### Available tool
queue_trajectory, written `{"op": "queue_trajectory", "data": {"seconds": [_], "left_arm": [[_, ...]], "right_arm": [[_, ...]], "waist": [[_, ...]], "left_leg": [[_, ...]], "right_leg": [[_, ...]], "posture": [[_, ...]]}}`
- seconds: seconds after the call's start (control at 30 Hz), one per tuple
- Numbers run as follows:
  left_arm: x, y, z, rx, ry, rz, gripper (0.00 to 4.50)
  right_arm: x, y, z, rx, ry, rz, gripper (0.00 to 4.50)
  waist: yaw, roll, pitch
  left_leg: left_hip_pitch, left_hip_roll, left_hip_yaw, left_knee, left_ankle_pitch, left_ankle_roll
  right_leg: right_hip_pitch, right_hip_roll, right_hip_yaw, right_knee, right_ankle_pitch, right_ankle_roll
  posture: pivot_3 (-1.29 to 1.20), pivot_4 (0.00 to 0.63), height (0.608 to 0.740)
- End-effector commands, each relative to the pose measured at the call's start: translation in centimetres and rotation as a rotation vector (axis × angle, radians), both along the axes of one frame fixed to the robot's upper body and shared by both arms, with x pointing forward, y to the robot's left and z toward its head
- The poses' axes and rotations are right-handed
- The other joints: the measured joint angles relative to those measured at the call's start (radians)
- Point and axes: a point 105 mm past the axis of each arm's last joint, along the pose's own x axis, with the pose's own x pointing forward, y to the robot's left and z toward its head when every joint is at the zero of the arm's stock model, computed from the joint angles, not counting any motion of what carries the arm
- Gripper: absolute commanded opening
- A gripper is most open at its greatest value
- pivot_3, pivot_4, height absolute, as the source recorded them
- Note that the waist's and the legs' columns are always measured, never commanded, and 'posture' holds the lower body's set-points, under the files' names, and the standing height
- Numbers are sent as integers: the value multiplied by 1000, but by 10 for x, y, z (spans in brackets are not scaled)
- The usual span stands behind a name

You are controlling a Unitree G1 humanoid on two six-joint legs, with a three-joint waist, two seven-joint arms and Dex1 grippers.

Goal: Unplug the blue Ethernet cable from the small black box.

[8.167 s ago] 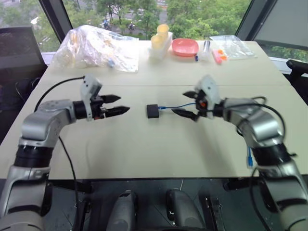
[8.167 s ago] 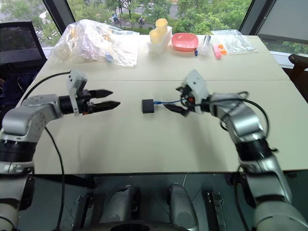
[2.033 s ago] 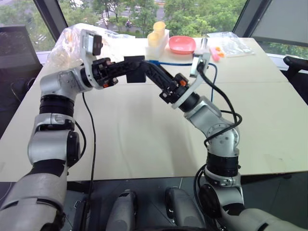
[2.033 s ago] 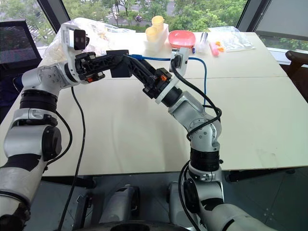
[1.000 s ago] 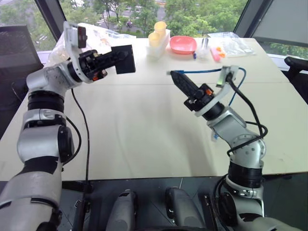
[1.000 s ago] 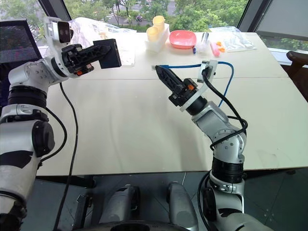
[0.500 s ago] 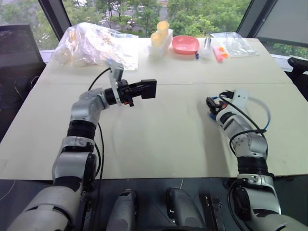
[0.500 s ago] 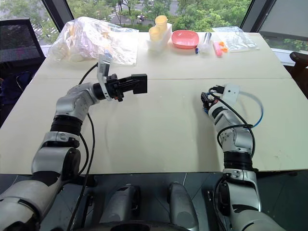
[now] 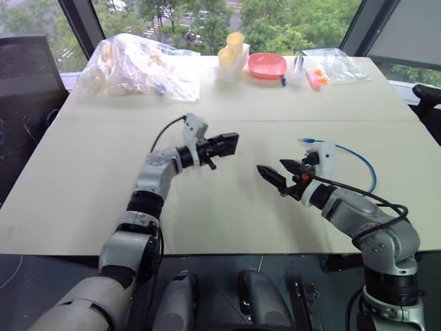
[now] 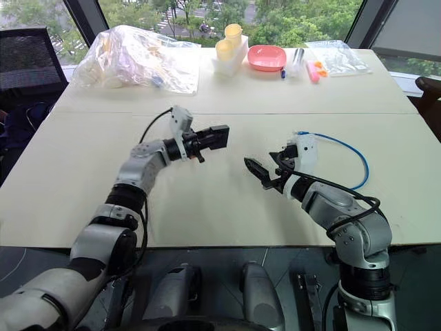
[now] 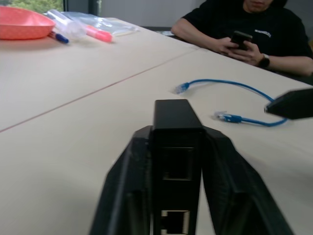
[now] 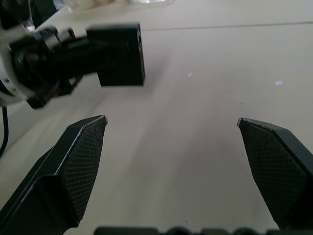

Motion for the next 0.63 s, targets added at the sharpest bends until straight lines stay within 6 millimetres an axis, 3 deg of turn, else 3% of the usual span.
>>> {"op": "queue_trajectory", "data": {"seconds": [0.03, 0.27, 0.43, 0.63], "left_arm": [[4, 1, 2, 13, -45, 22, 2716], [5, 8, 2, 36, -59, 31, 4344], [-2, 29, 30, -40, -51, 26, 4344], [-44, 63, 48, -54, 2, 8, 4344]], "right_arm": [[3, -8, 10, 3, -52, -49, 4500], [6, -9, 14, -5, -81, -48, 4500], [0, -8, 16, 1, -93, -19, 4500], [-10, -9, 18, 15, -100, 32, 4500]], "waist": [[0, 0, 0], [2, 0, 0], [-2, 0, 0], [-7, 0, 0]], "left_leg": [[0, 0, 0, 0, 0, 0], [-1, 0, 0, 0, 0, 1], [-1, 0, 0, 0, -1, 1], [0, 5, -2, -2, -1, 1]], "right_leg": [[0, 0, 0, 0, 0, 0], [0, 0, 0, 0, 1, 4], [0, 0, 0, 0, 1, 4], [-1, 1, 1, 0, 1, 4]], "posture": [[0, 150, 740], [0, 150, 740], [0, 150, 740], [0, 150, 740]]}}
